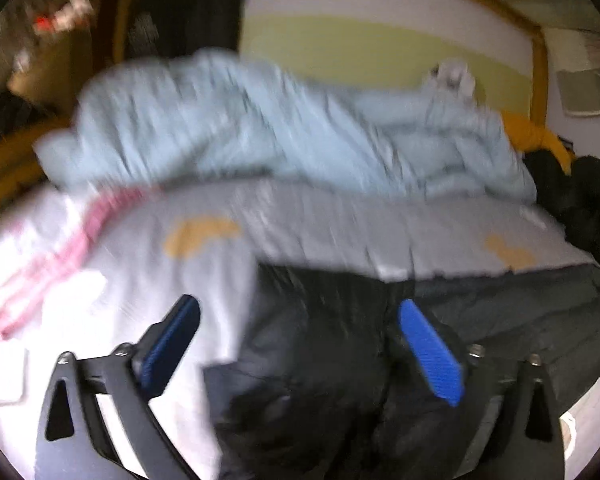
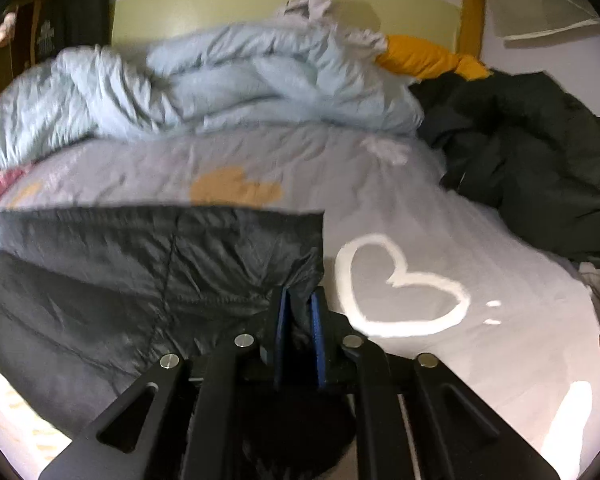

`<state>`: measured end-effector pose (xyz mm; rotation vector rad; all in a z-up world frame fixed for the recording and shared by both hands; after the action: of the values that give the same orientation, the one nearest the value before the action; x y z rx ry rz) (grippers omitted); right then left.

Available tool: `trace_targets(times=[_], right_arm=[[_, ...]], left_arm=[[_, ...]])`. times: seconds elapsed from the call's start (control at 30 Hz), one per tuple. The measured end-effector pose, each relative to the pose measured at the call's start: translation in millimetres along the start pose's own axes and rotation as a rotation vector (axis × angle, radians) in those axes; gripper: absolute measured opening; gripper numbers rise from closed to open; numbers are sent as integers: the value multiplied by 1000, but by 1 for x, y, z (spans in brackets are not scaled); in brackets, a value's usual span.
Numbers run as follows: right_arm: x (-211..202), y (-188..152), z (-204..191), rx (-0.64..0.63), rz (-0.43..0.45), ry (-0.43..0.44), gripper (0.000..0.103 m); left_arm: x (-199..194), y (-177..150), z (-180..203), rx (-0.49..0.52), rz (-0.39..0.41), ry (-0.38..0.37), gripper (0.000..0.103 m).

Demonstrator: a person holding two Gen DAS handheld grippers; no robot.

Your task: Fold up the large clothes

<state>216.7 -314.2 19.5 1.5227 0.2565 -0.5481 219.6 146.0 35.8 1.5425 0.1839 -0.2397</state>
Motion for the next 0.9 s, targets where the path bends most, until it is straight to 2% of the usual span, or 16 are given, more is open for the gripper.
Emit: trace_targets(times=[0.03, 0.07, 0.1, 0.13, 0.17, 0.23, 0.3, 0.37, 0.4, 0.5, 0.57, 0.63, 0.67, 0.7, 0.73, 0.9], right_arm=[[-9, 7, 2, 13, 34, 4, 25], [-17, 14, 3, 20, 66, 10, 38], [-29, 22, 3, 26, 109, 16, 62], [-36, 28, 2, 27, 136, 19, 73], [-52, 38, -1, 30, 199, 27, 85], [-73, 51, -10, 29, 264, 62, 85], [-83, 59, -24, 24, 278, 133, 90], [-82, 61, -39, 12, 258, 196, 98], [-78, 60, -48, -1, 231, 220, 101], [-61, 55, -61, -3, 171, 248, 101], [-35, 46, -69, 24, 62, 290, 102], [-9, 33, -67, 63, -48, 302, 102], [6, 22, -67, 91, -125, 294, 102], [26, 7, -65, 129, -233, 265, 102], [36, -1, -65, 142, -272, 252, 101], [59, -13, -68, 129, -299, 232, 102]], left_arm=[[-12, 10, 1, 15, 42, 0, 101], [-24, 18, 4, 30, 76, -8, 101], [-34, 25, 8, 42, 100, -21, 101], [-45, 29, 15, 61, 114, -45, 101], [-51, 31, 22, 78, 116, -61, 101], [-59, 28, 36, 114, 100, -102, 101], [-57, 20, 51, 129, 49, -167, 102], [-48, 8, 67, 143, -17, -281, 103], [-40, 3, 71, 149, -47, -290, 103], [-8, -8, 68, 106, -146, -268, 103], [15, -14, 58, 31, -208, -243, 103], [36, -20, 45, 7, -260, -129, 103], [44, -25, 40, 3, -288, -96, 102], [50, -29, 41, -9, -308, -109, 102], [55, -34, 41, -9, -330, -121, 102], [80, -53, 35, 9, -386, -84, 103]])
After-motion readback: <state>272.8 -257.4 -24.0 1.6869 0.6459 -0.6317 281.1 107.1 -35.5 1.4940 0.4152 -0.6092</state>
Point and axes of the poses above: each gripper's, at about its wrist camera, not at the fingertips, and x roughly the way its jaws point, z to its right, y to its top, the point moved 6 cm from there along x, roughly the way its jaws point, and after that the axes turned 11 degrees about z, right-handed, at the moved point
